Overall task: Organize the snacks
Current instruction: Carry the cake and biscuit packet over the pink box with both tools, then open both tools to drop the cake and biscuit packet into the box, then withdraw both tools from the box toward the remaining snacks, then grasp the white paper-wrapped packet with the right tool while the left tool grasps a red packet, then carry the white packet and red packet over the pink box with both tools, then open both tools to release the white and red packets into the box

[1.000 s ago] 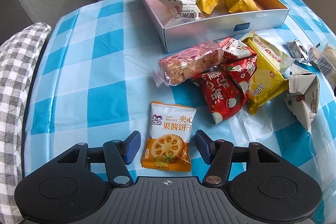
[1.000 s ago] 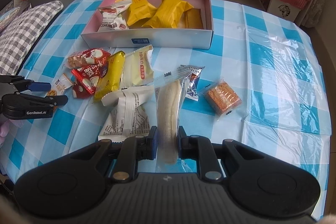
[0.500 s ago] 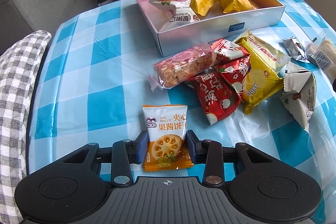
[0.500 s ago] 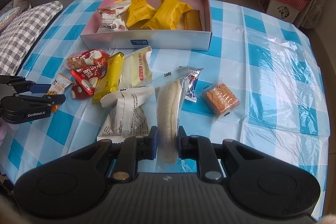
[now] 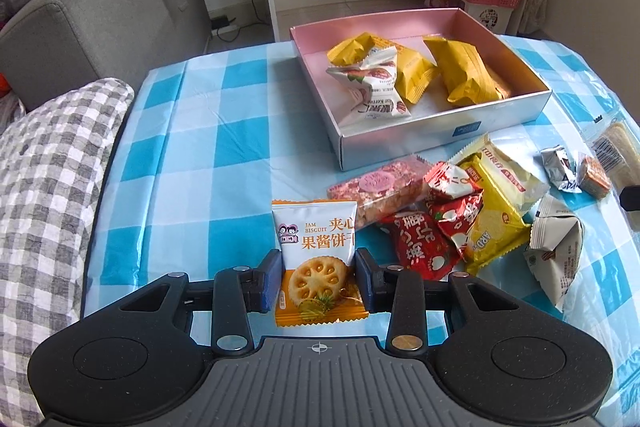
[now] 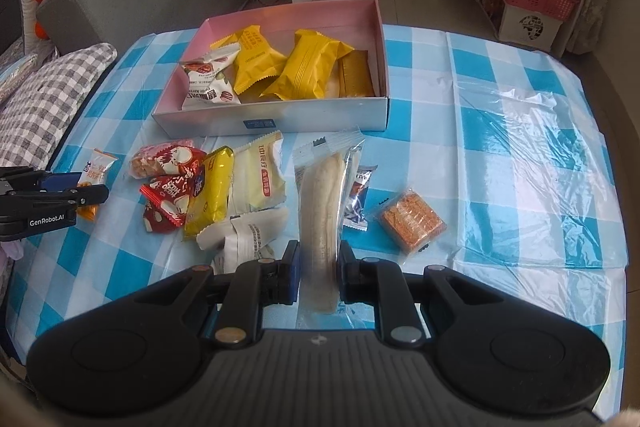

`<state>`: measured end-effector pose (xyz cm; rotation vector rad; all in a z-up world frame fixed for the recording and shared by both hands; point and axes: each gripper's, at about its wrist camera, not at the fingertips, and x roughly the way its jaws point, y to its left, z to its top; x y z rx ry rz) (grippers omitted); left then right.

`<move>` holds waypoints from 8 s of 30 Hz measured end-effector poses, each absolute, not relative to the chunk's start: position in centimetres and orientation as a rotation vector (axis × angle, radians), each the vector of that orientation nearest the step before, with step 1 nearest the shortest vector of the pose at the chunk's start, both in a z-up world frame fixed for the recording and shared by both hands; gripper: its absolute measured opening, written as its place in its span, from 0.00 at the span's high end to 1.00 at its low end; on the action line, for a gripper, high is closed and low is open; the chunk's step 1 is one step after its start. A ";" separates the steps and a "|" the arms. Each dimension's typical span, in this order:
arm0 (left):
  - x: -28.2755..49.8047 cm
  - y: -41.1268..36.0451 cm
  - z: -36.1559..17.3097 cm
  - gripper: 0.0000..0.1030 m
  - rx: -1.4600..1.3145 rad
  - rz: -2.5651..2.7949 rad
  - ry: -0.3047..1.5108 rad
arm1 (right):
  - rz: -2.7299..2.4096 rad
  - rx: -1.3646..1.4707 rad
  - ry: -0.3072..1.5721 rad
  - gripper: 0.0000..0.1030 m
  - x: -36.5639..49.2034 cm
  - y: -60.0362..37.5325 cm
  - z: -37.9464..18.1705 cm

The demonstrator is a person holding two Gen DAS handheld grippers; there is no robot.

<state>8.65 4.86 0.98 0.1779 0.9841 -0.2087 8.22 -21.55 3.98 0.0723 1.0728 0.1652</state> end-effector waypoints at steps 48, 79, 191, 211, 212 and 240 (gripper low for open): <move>25.8 -7.0 -0.4 0.54 -0.081 -0.281 0.800 | 0.129 0.499 0.823 0.62 21.3 -25.1 0.9; 13.0 -0.5 3.4 0.14 -0.012 -0.192 0.788 | 0.137 0.346 0.820 0.17 13.3 -24.1 5.4; 10.4 2.0 -1.3 0.80 -0.221 -0.343 1.019 | 0.326 0.205 1.159 0.65 9.2 -21.0 0.5; 12.2 2.3 2.7 0.80 -0.307 -0.286 0.858 | 0.216 0.364 0.988 0.65 12.7 -23.4 3.2; 12.6 2.2 2.7 0.80 -0.315 -0.285 0.851 | 0.215 0.384 0.977 0.65 13.1 -23.6 3.2; 19.0 -1.8 -0.8 0.71 -0.363 -0.182 0.776 | 0.073 0.394 0.771 0.44 17.9 -23.1 1.9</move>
